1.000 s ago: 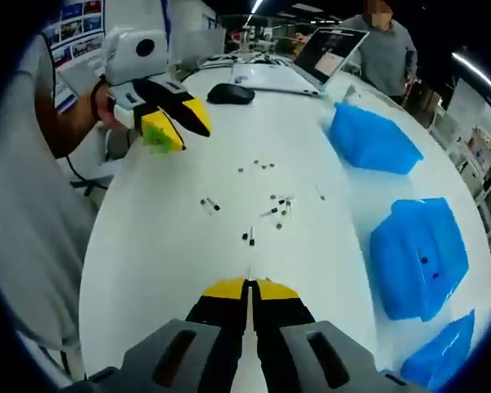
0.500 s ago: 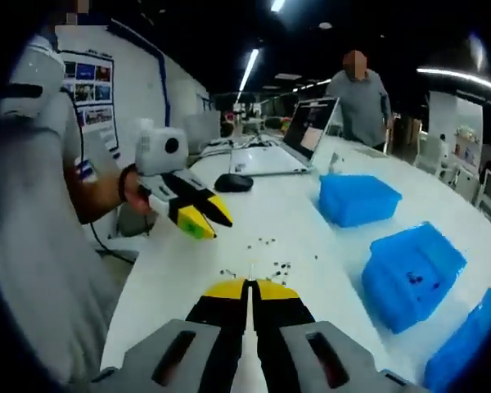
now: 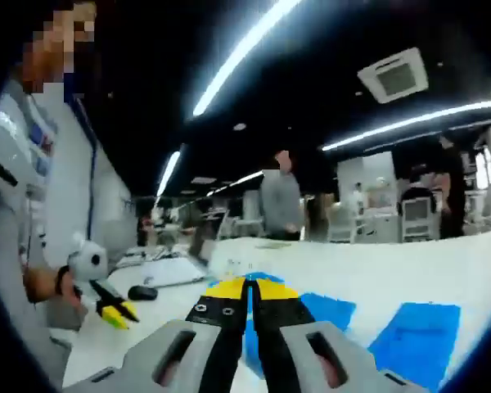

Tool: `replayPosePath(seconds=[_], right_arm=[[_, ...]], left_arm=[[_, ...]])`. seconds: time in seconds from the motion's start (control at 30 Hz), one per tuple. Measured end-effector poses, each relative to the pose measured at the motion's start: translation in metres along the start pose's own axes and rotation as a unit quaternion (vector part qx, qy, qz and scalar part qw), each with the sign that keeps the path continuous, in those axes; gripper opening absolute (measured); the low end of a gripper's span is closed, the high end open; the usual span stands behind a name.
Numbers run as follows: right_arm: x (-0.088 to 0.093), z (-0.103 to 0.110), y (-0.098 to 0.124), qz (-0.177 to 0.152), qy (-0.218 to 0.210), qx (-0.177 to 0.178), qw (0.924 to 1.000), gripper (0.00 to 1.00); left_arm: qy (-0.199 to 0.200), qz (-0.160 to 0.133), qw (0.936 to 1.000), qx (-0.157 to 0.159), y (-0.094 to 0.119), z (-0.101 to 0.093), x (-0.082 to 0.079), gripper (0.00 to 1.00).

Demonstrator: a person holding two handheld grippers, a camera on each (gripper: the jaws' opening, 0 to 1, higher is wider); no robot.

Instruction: Pick up the resistors one by one and place each resistor into its matching bin, sorting the parts by color and model until every resistor is separated into the correct bin for its type

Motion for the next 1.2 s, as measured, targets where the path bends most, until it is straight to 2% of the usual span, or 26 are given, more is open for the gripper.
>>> replayPosePath(seconds=[0.03,0.1,0.13,0.17,0.27,0.5,0.67,0.7,0.73,0.77,0.8,0.83,0.87,0.9,1.1,1.2], right_arm=[[-0.001,-0.021,0.002,-0.005,0.006,0.044,0.9990,0.06],[0.003,-0.059,0.008,0.008,0.031,0.126,0.9915,0.06],[0.004,-0.072,0.011,0.013,0.031,0.152,0.9878,0.06],[0.005,-0.081,0.013,0.012,0.025,0.163,0.9863,0.06],[0.005,-0.092,0.018,0.012,0.028,0.172,0.9846,0.06],[0.016,-0.090,0.013,0.035,0.053,0.167,0.9840,0.06],[0.022,-0.090,0.010,0.049,0.068,0.168,0.9821,0.06],[0.024,-0.094,0.011,0.056,0.085,0.181,0.9782,0.11],[0.025,-0.099,0.011,0.062,0.097,0.194,0.9742,0.22],[0.028,-0.104,0.010,0.070,0.097,0.201,0.9724,0.44],[0.032,-0.109,0.010,0.074,0.084,0.206,0.9722,0.55],[0.033,-0.111,0.012,0.075,0.074,0.211,0.9718,0.54],[0.033,-0.111,0.014,0.076,0.071,0.206,0.9730,0.45],[0.032,-0.110,0.016,0.075,0.064,0.201,0.9747,0.42],[0.029,-0.106,0.022,0.066,0.054,0.198,0.9764,0.40],[0.027,-0.102,0.024,0.063,0.065,0.193,0.9771,0.39]], left_arm=[[0.000,0.000,1.0000,-0.001,0.000,0.000,0.000,0.20],[0.000,-0.001,1.0000,-0.002,0.000,0.001,0.001,0.20],[0.002,-0.004,1.0000,-0.003,-0.001,0.002,0.000,0.20],[0.005,-0.005,1.0000,-0.004,-0.001,0.003,0.001,0.20],[0.007,-0.005,1.0000,-0.003,0.000,0.004,0.002,0.20],[0.007,0.007,1.0000,0.001,-0.001,0.008,0.003,0.19],[-0.002,0.006,1.0000,0.007,-0.001,0.003,-0.002,0.19],[-0.002,0.004,1.0000,0.007,-0.001,0.003,-0.002,0.19],[-0.002,0.002,1.0000,0.008,-0.001,0.003,-0.002,0.19],[0.000,0.000,1.0000,0.008,-0.001,0.003,-0.002,0.19],[0.001,-0.001,1.0000,0.008,-0.001,0.002,-0.002,0.19],[0.003,-0.002,1.0000,0.007,-0.001,0.002,-0.002,0.19],[0.004,-0.001,1.0000,0.006,-0.001,0.002,-0.001,0.19],[0.003,0.000,1.0000,0.007,0.000,0.000,-0.001,0.19],[0.002,0.003,1.0000,0.006,0.003,0.000,0.000,0.19],[0.004,0.001,1.0000,0.006,0.004,0.001,-0.001,0.19]])
Point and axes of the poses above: the point that each gripper's makers call its tool centre point, and the gripper's own axes: y roughly backward along the fingers, z roughly to its left, x roughly out of its underside, the point moved 6 cm from there along y, roughly backward along the fingers, and after that the axes turned 9 degrees about x, right-handed, at the moved point
